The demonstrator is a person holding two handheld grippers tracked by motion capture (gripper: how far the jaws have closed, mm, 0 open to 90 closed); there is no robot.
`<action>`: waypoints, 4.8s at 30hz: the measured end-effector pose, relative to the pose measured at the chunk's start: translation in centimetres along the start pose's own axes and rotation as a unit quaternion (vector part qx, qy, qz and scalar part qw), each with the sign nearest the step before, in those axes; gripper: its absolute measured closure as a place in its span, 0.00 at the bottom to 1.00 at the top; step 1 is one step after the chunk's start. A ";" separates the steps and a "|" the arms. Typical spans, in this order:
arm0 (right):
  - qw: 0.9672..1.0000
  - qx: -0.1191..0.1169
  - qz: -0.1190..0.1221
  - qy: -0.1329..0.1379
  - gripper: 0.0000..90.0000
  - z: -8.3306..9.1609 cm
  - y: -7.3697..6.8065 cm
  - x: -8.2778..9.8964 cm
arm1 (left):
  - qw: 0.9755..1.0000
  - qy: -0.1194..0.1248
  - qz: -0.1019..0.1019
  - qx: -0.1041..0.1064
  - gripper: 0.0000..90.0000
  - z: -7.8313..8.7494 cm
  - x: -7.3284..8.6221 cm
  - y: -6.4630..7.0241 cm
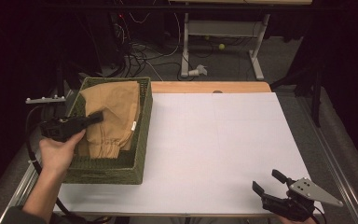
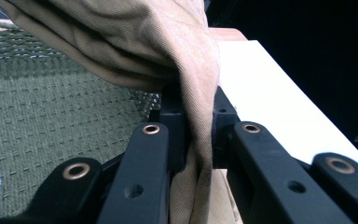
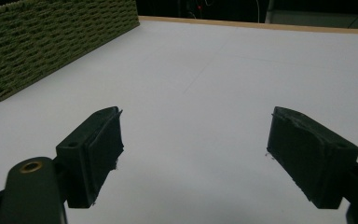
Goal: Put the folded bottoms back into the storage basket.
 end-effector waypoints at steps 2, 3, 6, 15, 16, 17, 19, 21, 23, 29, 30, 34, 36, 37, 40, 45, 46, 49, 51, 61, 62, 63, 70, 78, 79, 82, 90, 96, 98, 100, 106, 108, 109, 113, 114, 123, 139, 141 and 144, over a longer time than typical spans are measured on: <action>1.000 0.000 0.001 -0.001 0.21 0.0 0.0 0.0 | 1.000 -0.003 0.000 -0.005 0.88 -0.2 0.1 -0.3; 1.000 0.000 0.001 0.000 0.21 0.0 0.0 0.0 | 1.000 -0.005 -0.001 -0.010 0.88 -0.3 0.2 -0.4; 1.000 0.000 0.000 0.000 0.21 0.0 0.0 0.0 | 1.000 -0.012 -0.003 -0.022 0.88 -0.9 0.4 -0.8; 1.000 0.000 -0.001 0.000 0.21 0.0 0.0 0.0 | 0.999 -0.031 -0.002 -0.042 0.88 -2.8 0.6 -1.8; 1.000 0.000 -0.001 0.000 0.21 0.0 0.0 0.0 | 0.999 -0.032 -0.002 -0.044 0.88 -3.1 0.6 -1.9; 1.000 0.000 -0.001 0.000 0.21 0.0 0.0 0.0 | 0.998 -0.036 -0.003 -0.045 0.88 -3.3 0.6 -1.9; 1.000 0.000 -0.001 -0.001 0.21 0.0 0.0 0.0 | 0.998 -0.039 -0.002 -0.047 0.88 -3.8 0.5 -2.0; 1.000 0.000 -0.001 0.000 0.21 0.0 0.0 0.0 | 0.998 -0.044 -0.004 -0.050 0.88 -4.2 0.5 -2.1; 1.000 0.000 -0.001 0.000 0.21 0.0 0.0 0.0 | 0.997 -0.048 -0.002 -0.055 0.88 -4.7 0.4 -2.4; 1.000 0.000 -0.001 -0.001 0.21 -0.1 0.1 0.0 | 0.996 -0.057 0.003 -0.065 0.88 -6.2 0.3 -2.8; 1.000 -0.001 0.000 -0.001 0.21 -0.1 0.1 0.0 | 0.996 -0.059 0.004 -0.064 0.88 -6.4 0.3 -2.8; 1.000 0.000 -0.002 -0.001 0.21 0.0 0.1 0.0 | 0.996 -0.066 0.007 -0.066 0.87 -7.2 0.3 -3.0; 1.000 -0.001 -0.002 -0.001 0.21 0.0 0.1 0.0 | 0.995 -0.065 0.014 -0.070 0.87 -7.6 0.3 -3.4; 1.000 -0.001 -0.001 -0.001 0.21 0.0 0.1 0.0 | 0.995 -0.064 0.020 -0.069 0.87 -7.8 0.3 -3.6; 1.000 0.000 -0.002 0.000 0.21 0.0 0.1 0.0 | 0.995 -0.069 0.021 -0.072 0.87 -8.2 0.3 -3.8; 1.000 0.000 0.000 -0.002 0.21 -0.1 0.1 0.0 | 0.994 -0.080 0.022 -0.077 0.87 -9.3 0.3 -4.2; 1.000 0.000 0.000 -0.002 0.21 -0.1 0.1 0.0 | 0.993 -0.082 0.022 -0.079 0.87 -9.5 0.4 -4.4; 1.000 0.000 -0.001 -0.002 0.21 -0.1 0.1 0.1 | 0.992 -0.089 0.026 -0.085 0.87 -10.3 0.5 -4.8; 1.000 0.000 -0.002 -0.003 0.21 -0.1 0.1 0.1 | 0.991 -0.094 0.027 -0.089 0.87 -10.8 0.6 -4.9; 1.000 -0.002 -0.003 -0.002 0.21 -0.1 0.2 0.1 | 0.988 -0.103 0.029 -0.115 0.85 -11.9 0.8 -6.1; 1.000 -0.002 -0.003 -0.002 0.21 -0.1 0.2 0.1 | 0.987 -0.103 0.029 -0.118 0.84 -11.9 0.8 -6.3; 1.000 -0.002 -0.004 -0.002 0.21 -0.1 0.2 0.1 | 0.987 -0.105 0.029 -0.122 0.84 -12.0 0.9 -6.4; 1.000 -0.001 -0.005 -0.002 0.21 -0.1 0.2 0.1 | 0.985 -0.097 0.016 -0.144 0.71 -12.0 0.9 -6.9; 1.000 -0.001 -0.003 -0.001 0.21 0.0 0.2 0.1 | 0.978 -0.106 0.005 -0.182 0.46 -11.8 1.2 -7.3; 1.000 -0.001 -0.003 -0.001 0.21 0.0 0.2 0.1 | 0.977 -0.107 0.007 -0.184 0.45 -11.7 1.2 -7.4; 1.000 -0.001 -0.004 -0.001 0.21 0.0 0.2 0.1 | 0.977 -0.103 0.010 -0.188 0.43 -11.5 1.2 -7.6; 1.000 -0.001 -0.003 -0.001 0.21 0.0 0.2 0.1 | 0.981 -0.078 -0.011 -0.178 0.41 -10.4 1.0 -6.7; 1.000 -0.001 -0.002 -0.001 0.21 0.0 0.1 0.0 | 0.984 -0.065 -0.028 -0.166 0.41 -9.3 1.0 -5.8; 1.000 0.000 -0.003 -0.001 0.21 0.0 0.1 0.0 | 0.985 -0.055 -0.036 -0.162 0.41 -8.8 1.0 -5.4; 1.000 0.000 -0.003 -0.001 0.21 0.0 0.1 0.0 | 0.985 -0.049 -0.041 -0.158 0.41 -8.2 1.0 -5.1; 1.000 0.001 -0.002 0.001 0.21 0.0 0.1 0.0 | 0.986 -0.038 -0.050 -0.152 0.41 -7.0 1.0 -4.6; 1.000 0.001 -0.002 0.000 0.21 0.0 0.1 0.0 | 0.987 -0.036 -0.052 -0.147 0.41 -6.7 1.1 -4.4; 1.000 0.001 -0.002 0.001 0.21 0.0 0.1 0.0 | 0.987 -0.034 -0.054 -0.145 0.41 -6.6 1.1 -4.3; 1.000 0.001 -0.004 0.001 0.21 0.0 0.1 0.0 | 0.988 -0.028 -0.057 -0.138 0.41 -6.1 1.3 -3.9; 1.000 0.001 -0.004 0.001 0.21 0.0 0.1 0.0 | 0.989 -0.027 -0.057 -0.137 0.41 -6.0 1.3 -3.8; 1.000 0.001 -0.003 0.001 0.21 0.0 0.1 0.0 | 0.990 -0.026 -0.068 -0.123 0.40 -5.7 1.8 -3.0; 1.000 0.001 -0.004 0.001 0.21 0.1 0.1 0.0 | 0.991 -0.011 -0.084 -0.099 0.38 -4.5 2.4 -1.2; 1.000 0.001 -0.004 0.001 0.21 0.1 0.1 0.0 | 0.991 -0.008 -0.087 -0.098 0.38 -4.4 2.5 -1.0; 1.000 0.001 -0.004 0.001 0.21 0.1 0.1 0.0 | 0.991 -0.007 -0.091 -0.098 0.38 -4.2 2.6 -0.8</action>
Point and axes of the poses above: each handheld gripper's, and its own axes: z roughly backward along the jaws, x roughly out of its underside, y roughly to its right, the point moved 3 cm from there along -z, roughly forward along the jaws, and after that the axes turned 2 degrees about y, right-handed, at the moved point
